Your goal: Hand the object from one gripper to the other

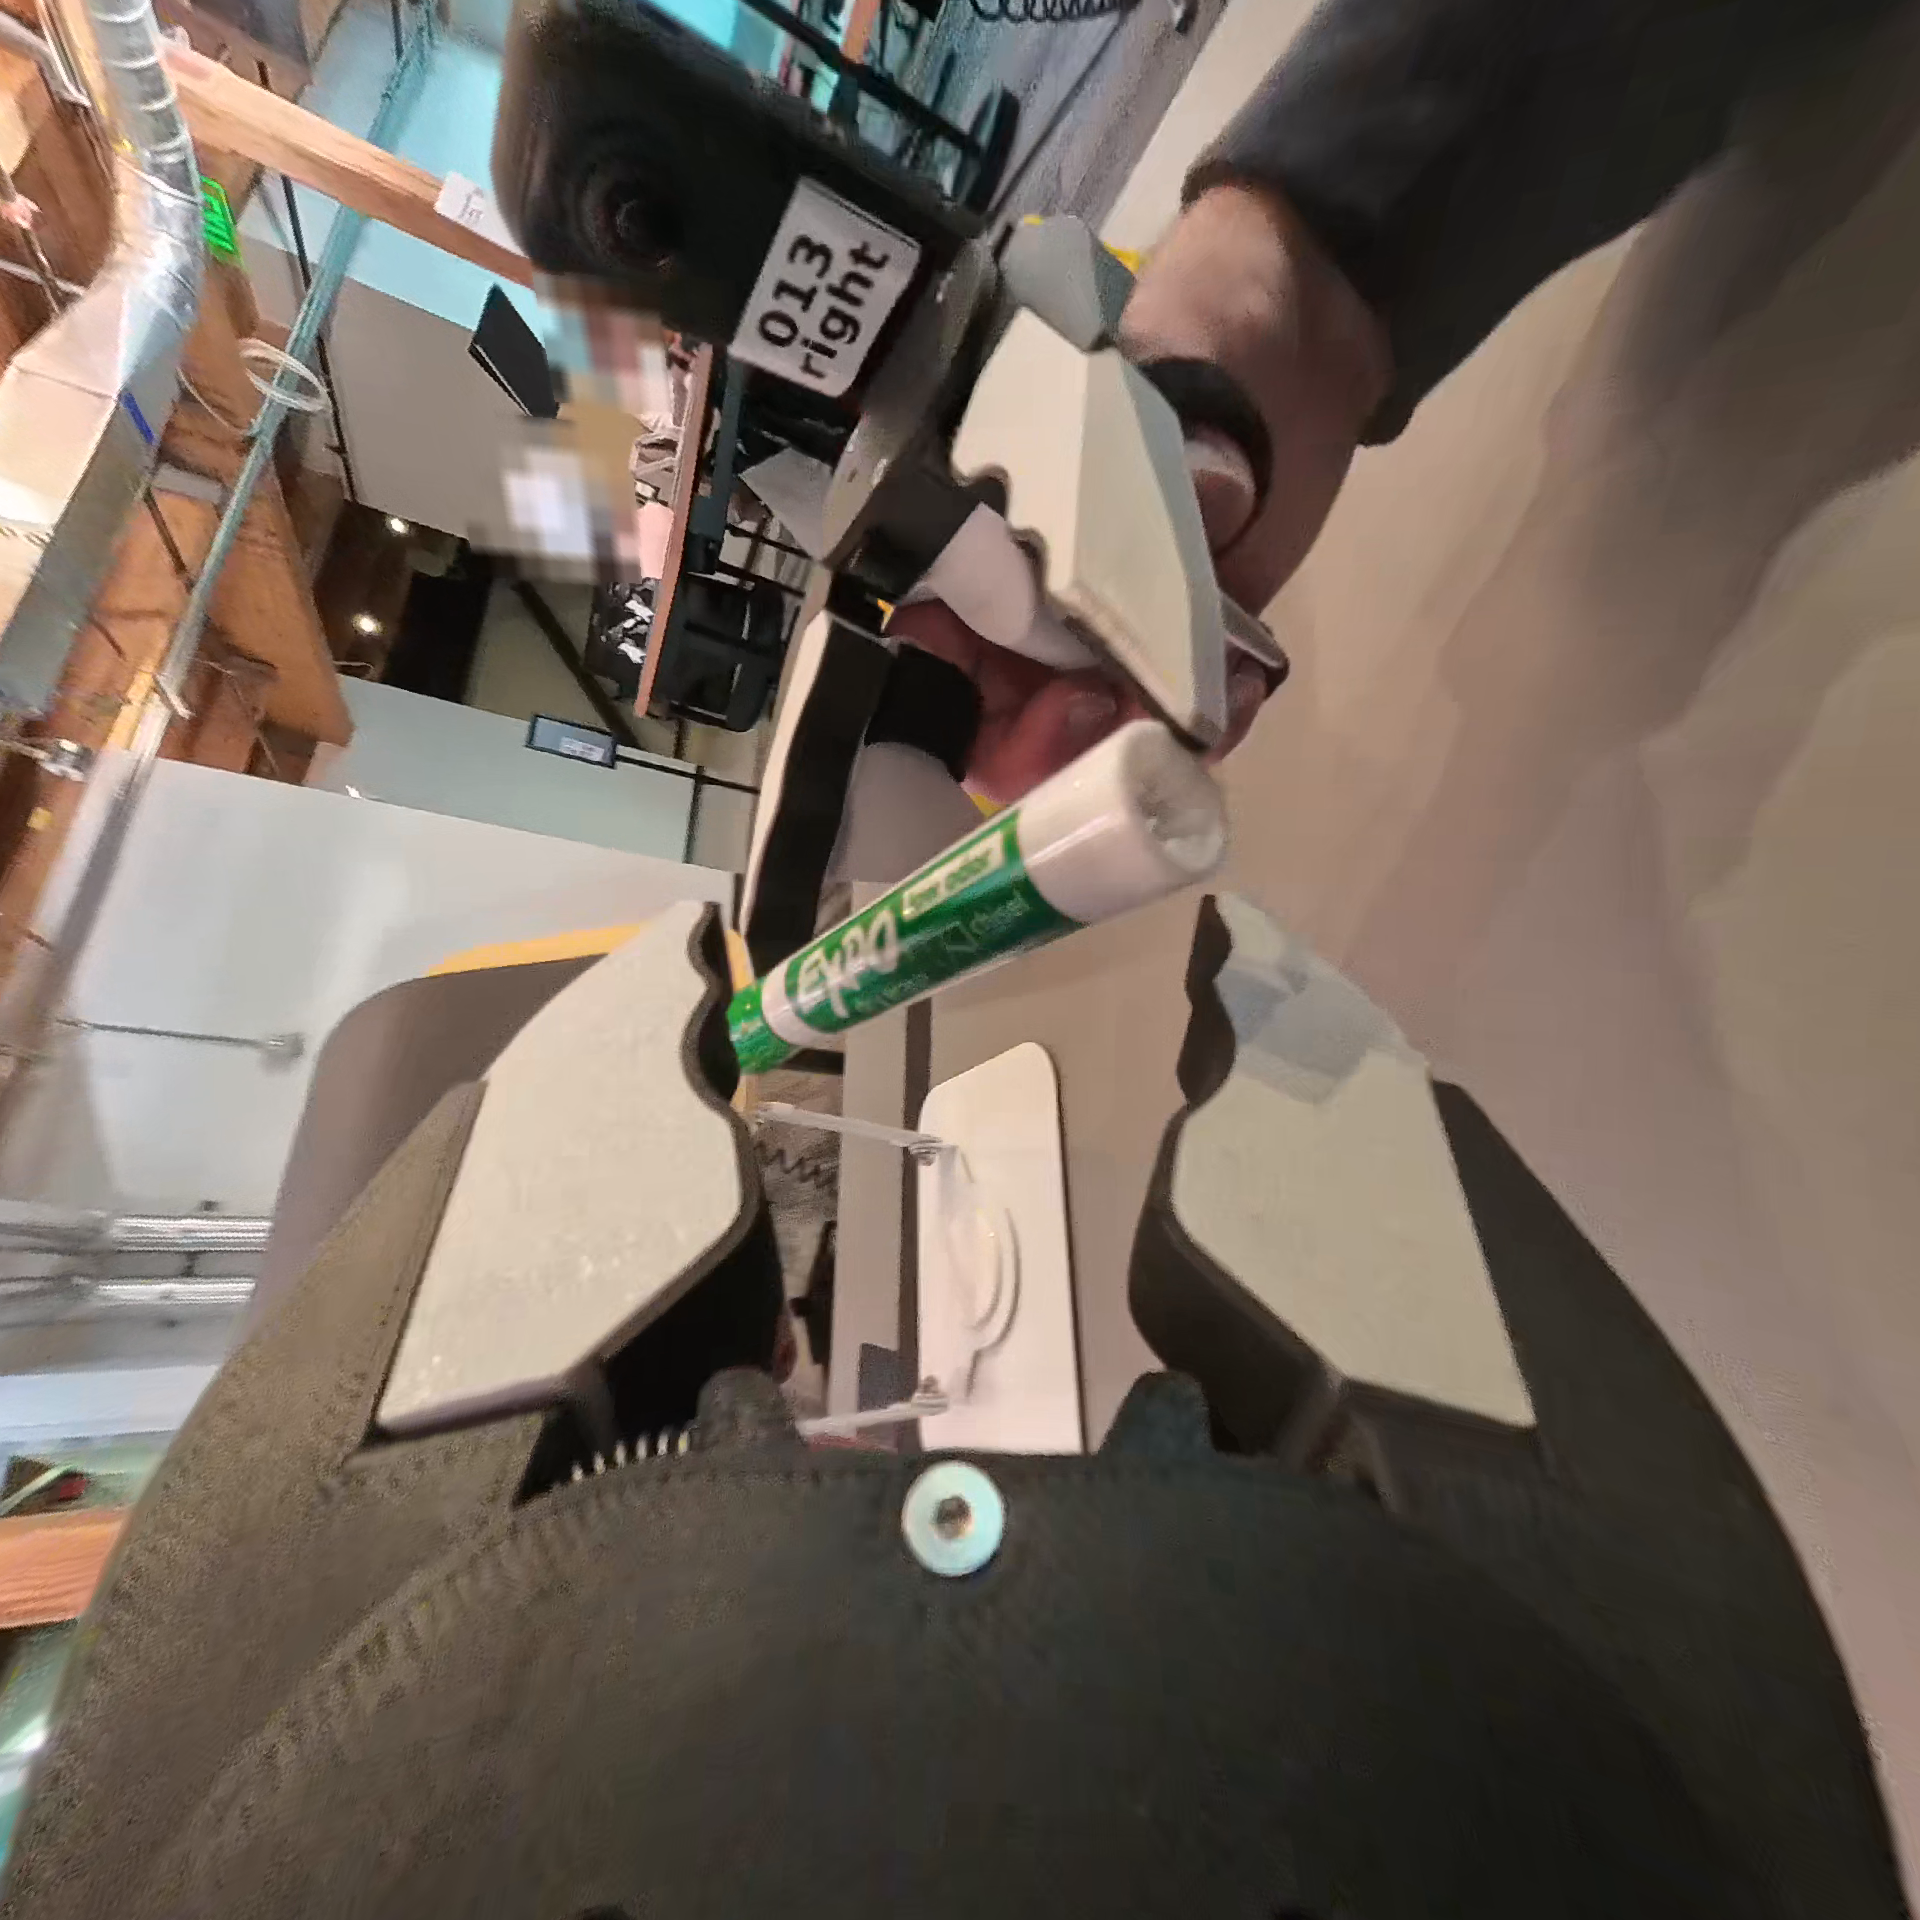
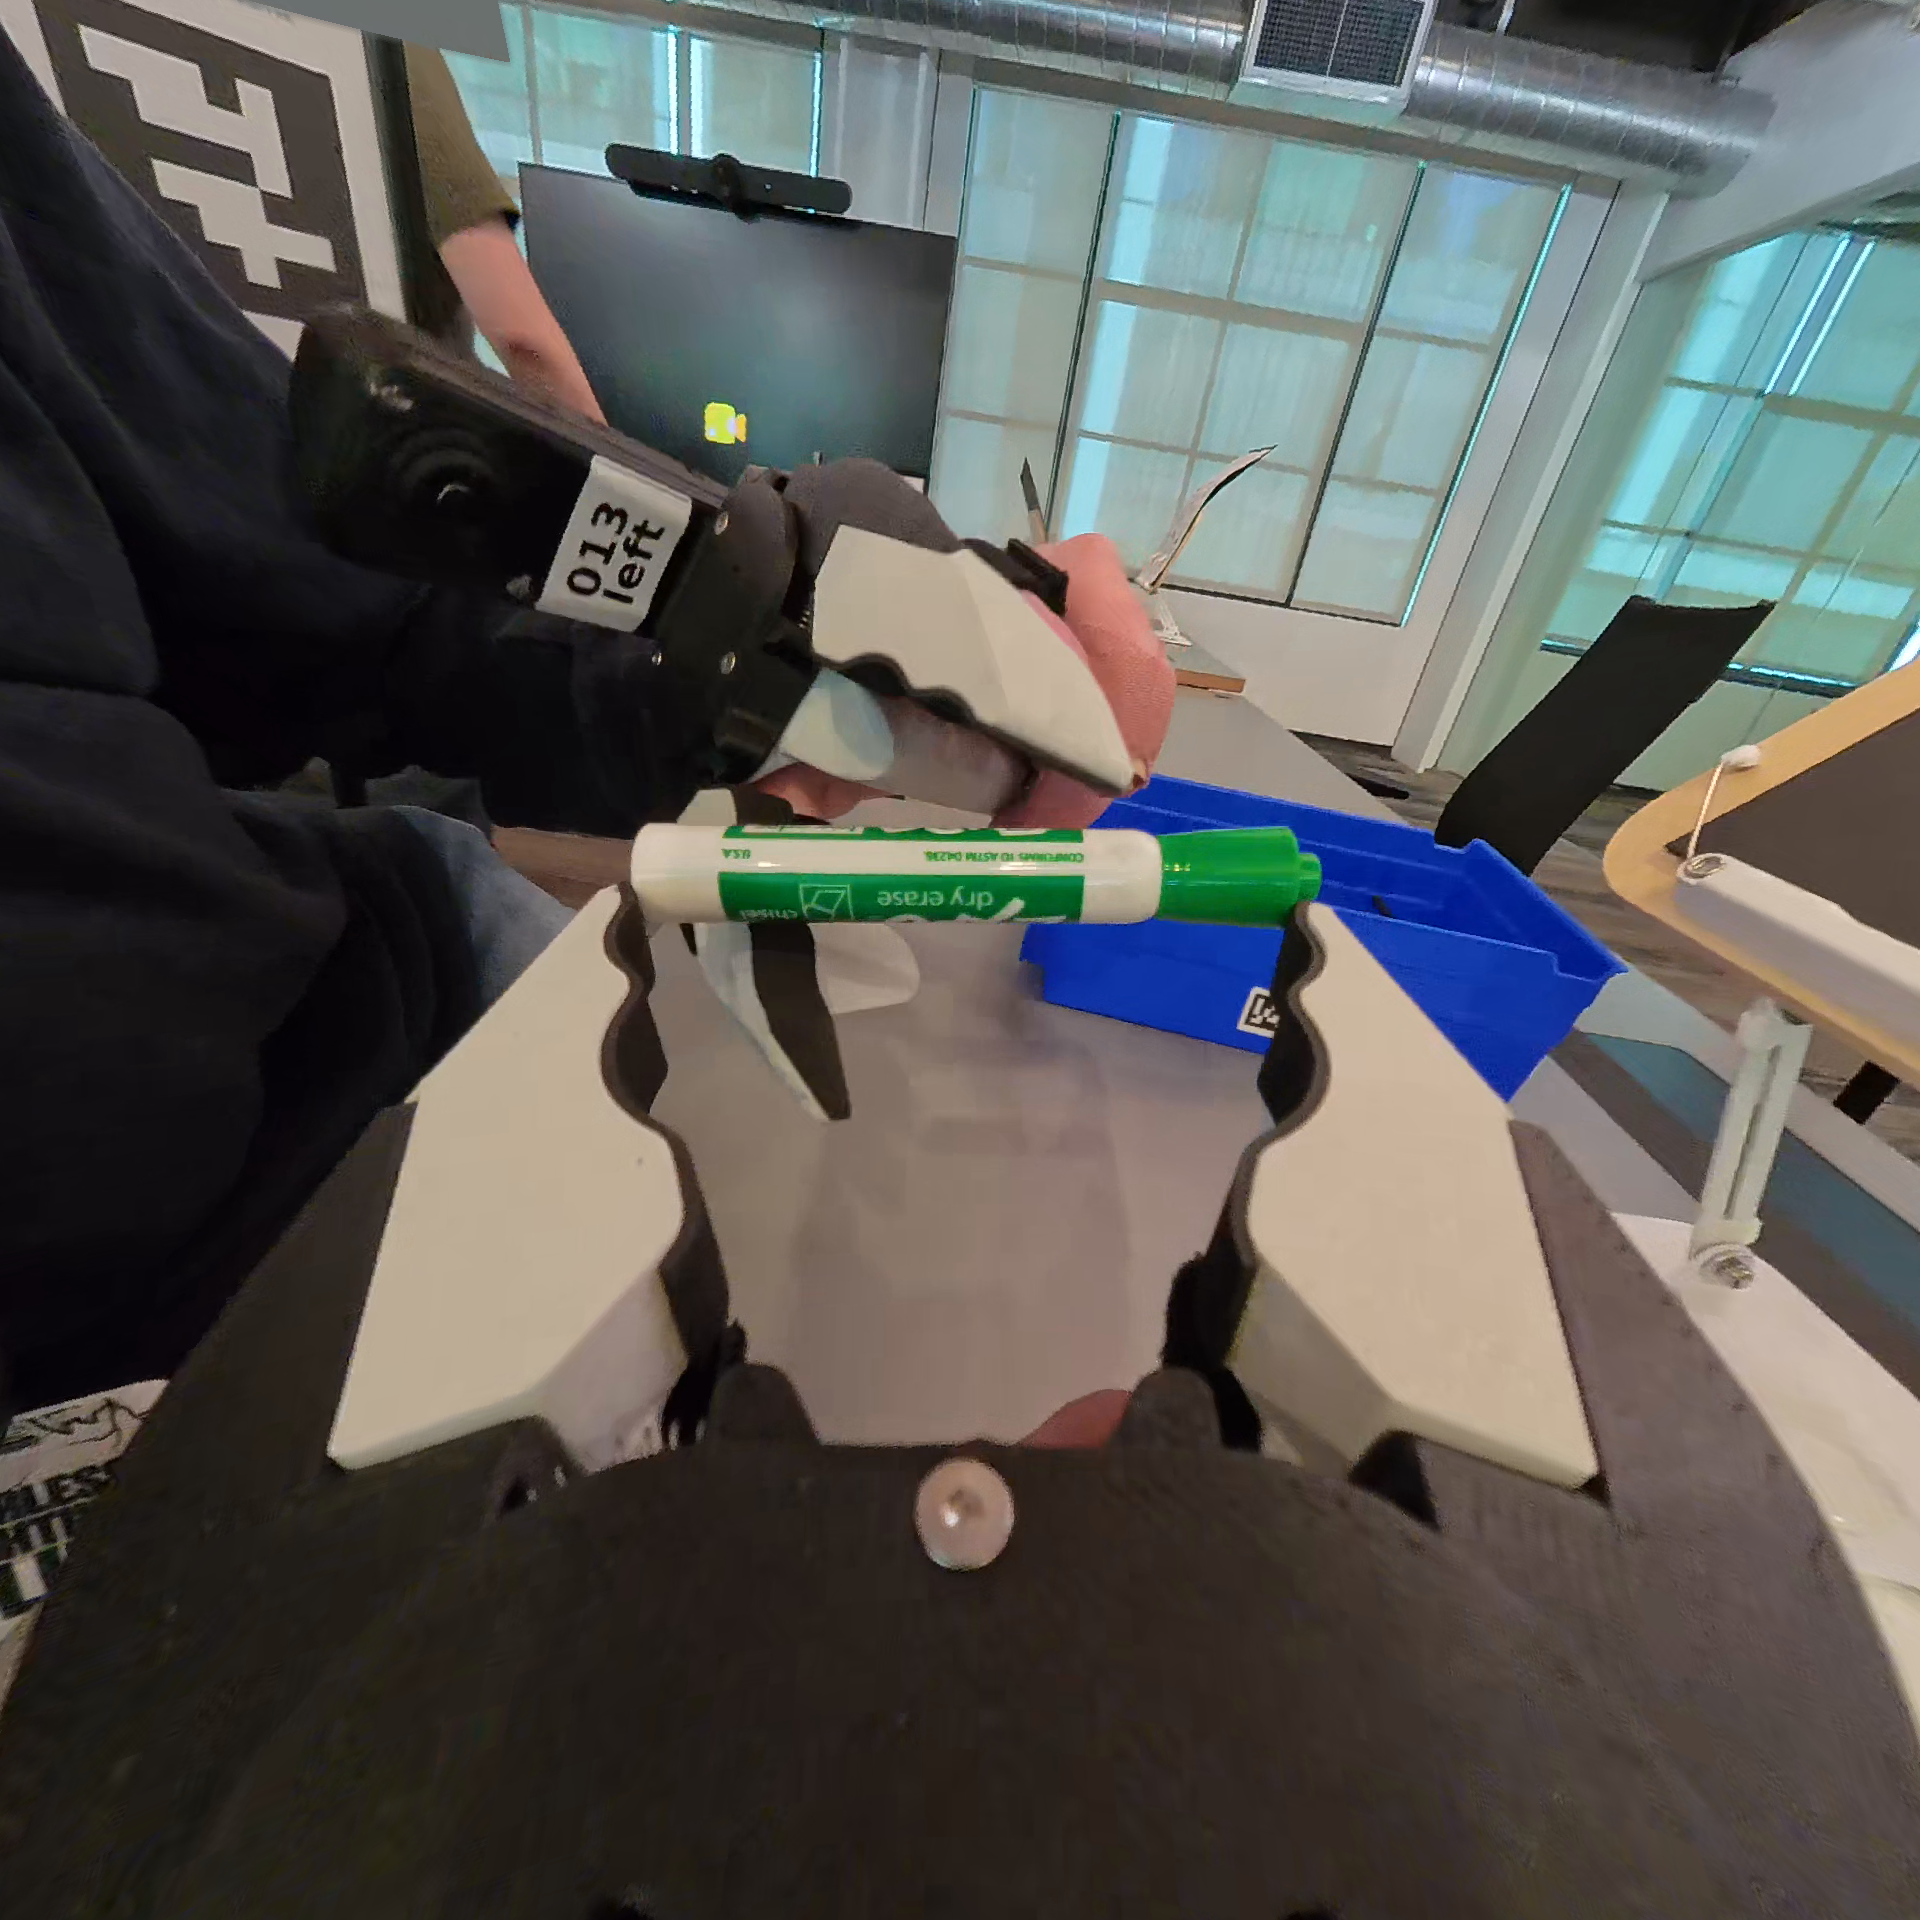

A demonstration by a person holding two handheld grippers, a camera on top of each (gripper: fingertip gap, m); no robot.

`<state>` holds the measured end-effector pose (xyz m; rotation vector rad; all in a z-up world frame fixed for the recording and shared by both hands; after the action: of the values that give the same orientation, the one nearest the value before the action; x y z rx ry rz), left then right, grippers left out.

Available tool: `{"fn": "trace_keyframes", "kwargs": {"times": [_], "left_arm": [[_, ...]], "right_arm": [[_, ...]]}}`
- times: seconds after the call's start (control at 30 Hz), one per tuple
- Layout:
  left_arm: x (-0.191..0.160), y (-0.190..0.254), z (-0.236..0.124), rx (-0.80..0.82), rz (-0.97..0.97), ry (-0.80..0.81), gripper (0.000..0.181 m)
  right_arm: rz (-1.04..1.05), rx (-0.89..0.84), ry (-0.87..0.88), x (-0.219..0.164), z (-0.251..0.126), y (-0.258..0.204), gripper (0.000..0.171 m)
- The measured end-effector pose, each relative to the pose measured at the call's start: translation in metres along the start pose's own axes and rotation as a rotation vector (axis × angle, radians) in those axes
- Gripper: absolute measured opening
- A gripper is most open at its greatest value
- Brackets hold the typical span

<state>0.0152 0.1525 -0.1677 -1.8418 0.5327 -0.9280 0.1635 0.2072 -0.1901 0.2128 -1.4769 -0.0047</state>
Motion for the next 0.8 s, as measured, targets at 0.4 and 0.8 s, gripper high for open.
{"fn": "trace_keyframes", "kwargs": {"times": [0.4, 0.8], "left_arm": [[-0.003, 0.005, 0.006, 0.135, 0.211, -0.112, 0.024], [-0.017, -0.004, 0.006, 0.061, -0.049, -0.217, 0.019]], "right_arm": [[0.134, 0.038, 0.004, -0.008, 0.004, 0.004, 0.116], [-0.022, -0.032, 0.002, 0.001, -0.002, 0.002, 0.094]]}}
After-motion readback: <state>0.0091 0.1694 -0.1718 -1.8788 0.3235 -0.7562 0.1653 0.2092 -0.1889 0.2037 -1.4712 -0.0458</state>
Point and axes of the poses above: each gripper's, where its closed fingertips meet, z out along the fingers, x out of its top, y = z × x across the jaws, the point moved 10 cm from there along -z, back along the fingers, and after that the axes turned 2 degrees about x, right-handed, at the moved point
